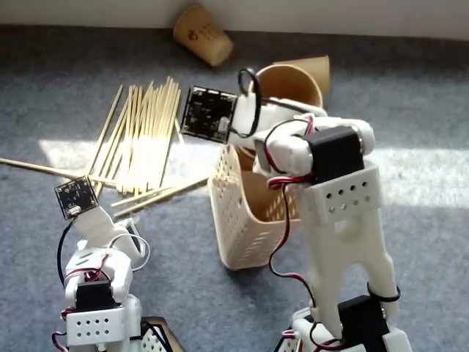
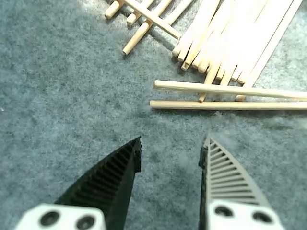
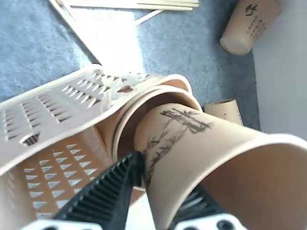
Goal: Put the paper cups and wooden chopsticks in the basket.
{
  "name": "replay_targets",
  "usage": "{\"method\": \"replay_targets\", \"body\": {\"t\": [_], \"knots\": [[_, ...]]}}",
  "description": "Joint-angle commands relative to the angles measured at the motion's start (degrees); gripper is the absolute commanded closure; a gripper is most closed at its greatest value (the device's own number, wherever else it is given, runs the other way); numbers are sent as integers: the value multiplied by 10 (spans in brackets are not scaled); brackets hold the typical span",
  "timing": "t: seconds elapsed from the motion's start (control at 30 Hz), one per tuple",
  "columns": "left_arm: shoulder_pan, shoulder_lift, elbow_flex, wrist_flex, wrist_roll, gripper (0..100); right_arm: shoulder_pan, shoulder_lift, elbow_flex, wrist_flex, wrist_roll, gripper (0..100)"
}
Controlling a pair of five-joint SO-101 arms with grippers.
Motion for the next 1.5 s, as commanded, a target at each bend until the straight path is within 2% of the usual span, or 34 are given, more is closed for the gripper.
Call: {"method": "replay_targets", "body": {"t": [0.0, 0.2, 0.33, 0.47, 0.6, 0.97, 1.47], "knots": [[5, -6, 10, -11, 1, 786, 19, -8, -28, -29, -24, 971], [5, -6, 10, -11, 1, 786, 11, -9, -30, -26, -34, 971], [5, -6, 10, -11, 1, 786, -5, -8, -83, 3, -53, 971], [5, -6, 10, -16, 1, 786, -52, -8, -137, 52, -54, 971], [5, -6, 10, -17, 1, 786, -69, -7, -173, 61, -54, 973], [5, -6, 10, -17, 1, 786, -122, -3, -17, 60, -50, 994], [4, -6, 10, -16, 1, 786, -120, 23, 72, 59, -54, 994]]}}
